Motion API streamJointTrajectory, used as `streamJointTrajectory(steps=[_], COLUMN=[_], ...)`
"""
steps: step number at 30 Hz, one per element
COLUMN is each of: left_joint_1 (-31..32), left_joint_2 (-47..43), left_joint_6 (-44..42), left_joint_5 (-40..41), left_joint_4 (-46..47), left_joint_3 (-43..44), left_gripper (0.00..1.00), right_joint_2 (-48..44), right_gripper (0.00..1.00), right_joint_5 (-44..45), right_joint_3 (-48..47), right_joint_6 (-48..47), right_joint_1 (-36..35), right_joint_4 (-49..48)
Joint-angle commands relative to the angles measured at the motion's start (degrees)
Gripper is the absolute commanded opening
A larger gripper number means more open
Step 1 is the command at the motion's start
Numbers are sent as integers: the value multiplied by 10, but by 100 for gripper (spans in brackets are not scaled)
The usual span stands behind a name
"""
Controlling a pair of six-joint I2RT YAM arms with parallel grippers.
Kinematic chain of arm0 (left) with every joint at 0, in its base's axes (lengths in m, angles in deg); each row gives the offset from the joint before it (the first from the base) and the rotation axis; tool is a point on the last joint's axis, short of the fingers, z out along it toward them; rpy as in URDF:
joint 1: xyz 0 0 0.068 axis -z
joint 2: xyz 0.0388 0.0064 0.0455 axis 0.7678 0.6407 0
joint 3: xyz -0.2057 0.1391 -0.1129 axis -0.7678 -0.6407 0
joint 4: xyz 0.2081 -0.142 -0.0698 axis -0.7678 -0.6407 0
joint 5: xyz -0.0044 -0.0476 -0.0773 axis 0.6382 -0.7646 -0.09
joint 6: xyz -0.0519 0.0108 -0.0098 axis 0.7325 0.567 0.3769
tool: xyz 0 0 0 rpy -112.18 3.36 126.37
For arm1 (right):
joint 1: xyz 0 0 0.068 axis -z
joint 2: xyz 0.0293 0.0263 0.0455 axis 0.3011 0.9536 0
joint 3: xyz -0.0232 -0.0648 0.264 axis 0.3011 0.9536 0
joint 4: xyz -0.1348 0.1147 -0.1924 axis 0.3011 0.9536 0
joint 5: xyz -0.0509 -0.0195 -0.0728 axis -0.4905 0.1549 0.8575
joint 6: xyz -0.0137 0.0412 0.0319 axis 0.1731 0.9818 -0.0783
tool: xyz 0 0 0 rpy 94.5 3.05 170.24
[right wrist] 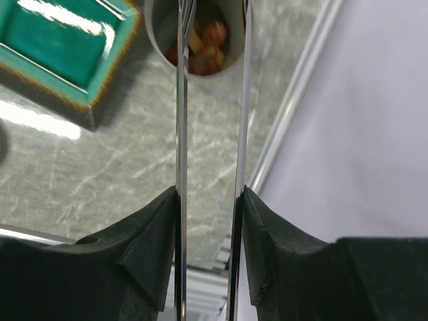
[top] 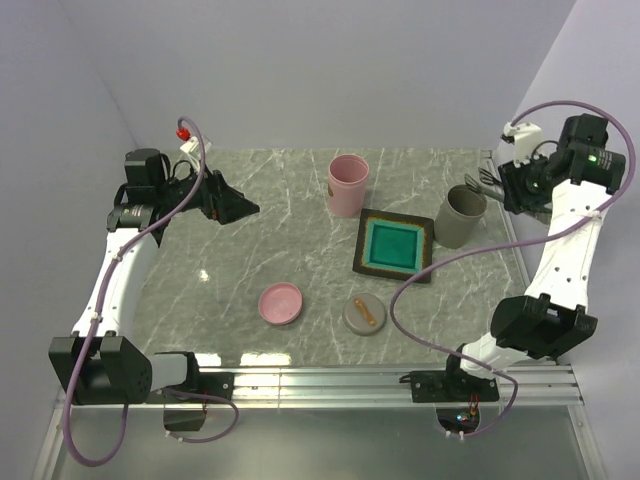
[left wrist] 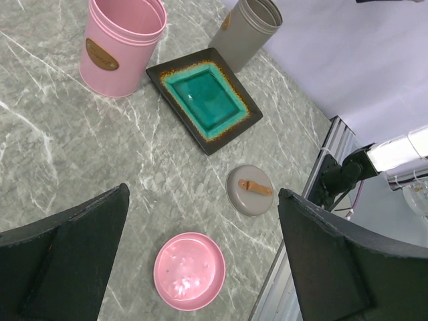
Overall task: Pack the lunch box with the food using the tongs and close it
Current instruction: Put down the clamp
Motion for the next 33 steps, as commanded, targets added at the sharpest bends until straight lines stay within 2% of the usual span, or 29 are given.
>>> streamJointTrajectory(steps=[1,3,10,11,13,14,17,19,22,25,29,33], left_joint_1=[-2,-2,-7,-9,-15,-28,-59,-69,-77,-78,-81,-88], left_joint_2=[-10,-14,-45,-45,-45,-43,-36,-32,-29,-22,-17,-16], left_joint_6=[5,23,70,83,107,143,215,230,219,214,197,188], left_joint_5=[-9,-10,0,2,2,-11,-32,-28,5,18,25,27], left_joint_4=[10,21,85,94,111,139,191,211,191,184,167,161], left_joint_3=[7,0,-31,-32,-36,-41,-56,-51,-32,-27,-26,-31], left_gripper=[99,99,99,99,99,99,99,99,99,99,99,99], right_joint_2=[-32,-49,-69,-69,-59,-48,-20,-1,44,110,247,337], right_gripper=[48,47,47,47,46,46,45,45,44,43,42,42], right_joint_5=[-18,-29,-81,-81,-83,-84,-78,-67,-38,-9,13,30], right_joint_3=[-44,-50,-46,-36,-18,-1,33,43,55,31,-81,-147], right_joint_6=[18,24,97,108,140,161,195,222,253,272,298,319], right_joint_1=[-52,-81,-256,-301,-345,-384,-441,-491,-544,-577,-599,-611], right_joint_4=[41,41,3,-21,-49,-80,-148,-184,-262,-295,-286,-295])
